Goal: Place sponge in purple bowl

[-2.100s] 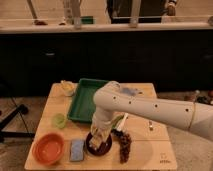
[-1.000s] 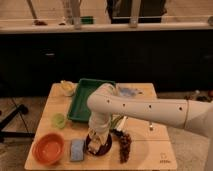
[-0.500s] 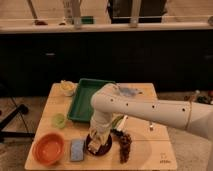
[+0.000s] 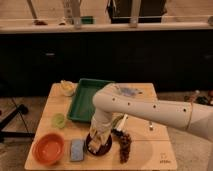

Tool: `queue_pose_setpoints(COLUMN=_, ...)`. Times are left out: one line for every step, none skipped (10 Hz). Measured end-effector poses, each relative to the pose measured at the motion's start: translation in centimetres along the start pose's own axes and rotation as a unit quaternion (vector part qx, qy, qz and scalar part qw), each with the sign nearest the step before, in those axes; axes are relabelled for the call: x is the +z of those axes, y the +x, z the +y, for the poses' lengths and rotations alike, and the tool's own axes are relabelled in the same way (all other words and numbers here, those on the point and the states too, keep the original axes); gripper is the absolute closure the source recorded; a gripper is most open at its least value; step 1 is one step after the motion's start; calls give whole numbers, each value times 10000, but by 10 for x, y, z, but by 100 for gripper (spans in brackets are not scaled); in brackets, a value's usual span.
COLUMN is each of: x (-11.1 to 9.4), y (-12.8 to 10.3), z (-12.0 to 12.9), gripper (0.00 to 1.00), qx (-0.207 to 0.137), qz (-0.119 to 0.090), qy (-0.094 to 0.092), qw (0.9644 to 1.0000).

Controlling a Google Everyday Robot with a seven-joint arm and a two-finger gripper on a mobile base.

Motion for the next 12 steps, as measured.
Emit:
queue_pose_setpoints(x=0, y=0, z=0, gripper=20, qx=3, qz=-10, qy=7, qw=10000)
queue_pose_setpoints(x=0, y=0, z=0, gripper=20, qx=1, qz=-18, qy=9, qw=10000)
queue_pose_setpoints(x=0, y=1, z=0, gripper=20, qx=5, qz=-29, qy=6, qw=10000)
queue_pose_setpoints(x=0, y=1, z=0, gripper=20, qx=6, qz=-34, qy=8, qw=10000)
queue_pose_setpoints(x=0, y=2, z=0, gripper=20, qx=14, qz=-43, qy=15, qw=10000)
queue_pose_setpoints(x=-2, y=3, z=2, gripper=20, qx=47, qz=-50, qy=33, qw=10000)
queue_pose_setpoints(x=-3, y=6, z=3, gripper=20, qx=81, qz=-53, qy=58, qw=9999)
queue_pose_setpoints(x=-5, y=9, z=6, gripper=20, qx=120, qz=-61, qy=79, qw=9999)
queue_pose_setpoints(x=-6, y=14, z=9, gripper=20, qx=180, qz=-74, qy=125, qw=9997)
queue_pose_setpoints(x=-7, y=19, z=13, gripper=20, qx=226, qz=-87, qy=144, qw=9996)
queue_pose_setpoints(x=-7, y=22, z=16, gripper=20, qx=271, qz=-86, qy=164, qw=9995)
queue_pose_setpoints(x=-7, y=24, z=17, gripper=20, qx=299, qz=-80, qy=179, qw=9994)
